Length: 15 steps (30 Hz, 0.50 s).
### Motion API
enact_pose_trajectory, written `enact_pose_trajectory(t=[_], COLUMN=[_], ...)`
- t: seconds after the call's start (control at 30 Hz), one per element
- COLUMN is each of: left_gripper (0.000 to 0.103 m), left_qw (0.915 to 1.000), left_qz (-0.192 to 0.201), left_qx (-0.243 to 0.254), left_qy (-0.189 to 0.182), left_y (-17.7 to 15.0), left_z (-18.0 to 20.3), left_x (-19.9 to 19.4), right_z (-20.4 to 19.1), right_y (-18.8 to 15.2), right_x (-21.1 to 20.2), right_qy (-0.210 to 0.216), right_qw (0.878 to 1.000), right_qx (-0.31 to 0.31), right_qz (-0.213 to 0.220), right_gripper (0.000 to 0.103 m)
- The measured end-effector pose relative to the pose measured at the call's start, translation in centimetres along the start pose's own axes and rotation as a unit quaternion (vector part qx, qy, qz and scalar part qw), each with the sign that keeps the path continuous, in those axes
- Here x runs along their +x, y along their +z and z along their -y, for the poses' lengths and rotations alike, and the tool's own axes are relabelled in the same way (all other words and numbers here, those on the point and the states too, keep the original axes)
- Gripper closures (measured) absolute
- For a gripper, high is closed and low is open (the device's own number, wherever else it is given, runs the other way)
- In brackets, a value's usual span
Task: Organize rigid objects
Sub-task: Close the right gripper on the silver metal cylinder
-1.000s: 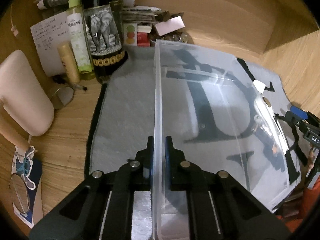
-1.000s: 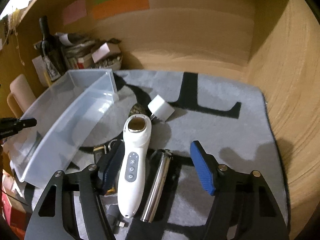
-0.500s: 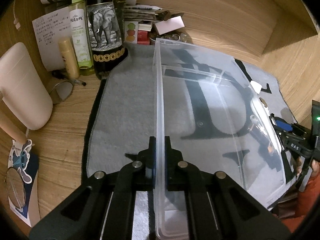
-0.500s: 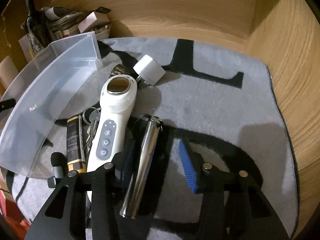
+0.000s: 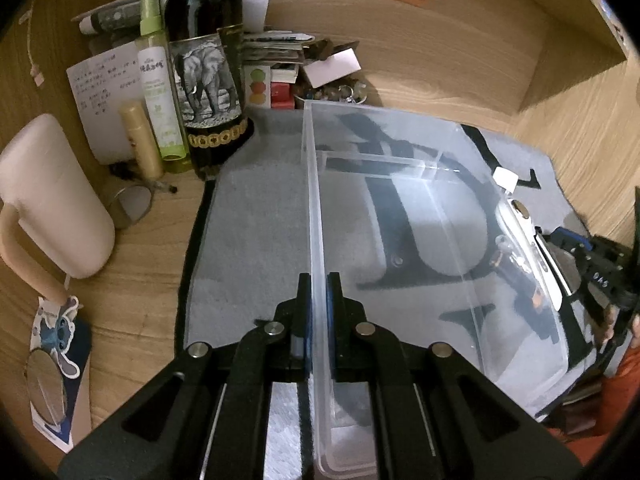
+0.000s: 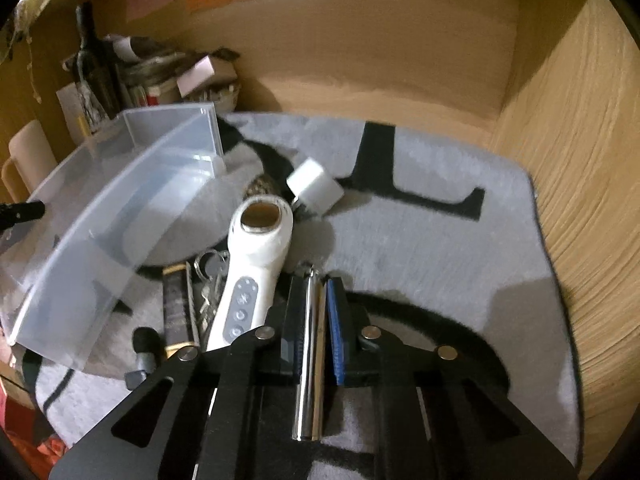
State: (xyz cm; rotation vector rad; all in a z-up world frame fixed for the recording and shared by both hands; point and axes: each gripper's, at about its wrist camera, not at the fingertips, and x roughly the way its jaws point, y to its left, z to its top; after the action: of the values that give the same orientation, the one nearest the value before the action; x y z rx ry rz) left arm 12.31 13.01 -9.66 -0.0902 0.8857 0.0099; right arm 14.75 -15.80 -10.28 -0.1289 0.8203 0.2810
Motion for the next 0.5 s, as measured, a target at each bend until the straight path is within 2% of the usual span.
enact_pose_trajectory(t=[0.1,0.17,0.23,0.33,0.37,0.4,0.5], left_gripper=[0.097,0.097,0.097,0.097,0.097,0.097,0.097], left_qw=[1.0000,1.0000,1.0000,1.0000,1.0000,1.0000,1.0000], left_qz=[-0.001,0.000,0.000,0.001,0.002,0.003,0.006], left_qx=[0.003,0.002,0.002,0.003,0.003,0.003,0.003], left_qy=[0.000,-0.002,-0.004,-0.003,-0.002,-0.001,-0.001], left_y=[0.0,0.0,-0.1,-0.2,-0.2,-0.2,-0.3], left_z=[0.0,-0.1,-0.2,-0.2,-0.1,-0.1,-0.1], left_x=[0.3,0.4,0.5,0.7,0.7,0.7,0.6], right_z=[0.5,0.8,0.6,0.3,0.4,0.4,0.7], right_y=[-0.2,-0.6,-0.9,-0.7,-0.6,-0.5,-0.1], right_x=[0.7,1.5,2.1,2.6,2.8,2.8,2.6], right_qy=[0.013,0.012,0.002,-0.007,-0.005,0.001,0.003], right_qw=[0.999,0.998,0.998,0.999,0.999,0.999,0.999], right_qx=[0.016,0.025,0.021,0.006,0.003,0.003,0.007], right_qz=[-0.032,-0.058,-0.062,-0.052,-0.049,-0.047,-0.039], right_gripper=[0.091,0.075,0.071,0.074,0.085,0.088,0.089])
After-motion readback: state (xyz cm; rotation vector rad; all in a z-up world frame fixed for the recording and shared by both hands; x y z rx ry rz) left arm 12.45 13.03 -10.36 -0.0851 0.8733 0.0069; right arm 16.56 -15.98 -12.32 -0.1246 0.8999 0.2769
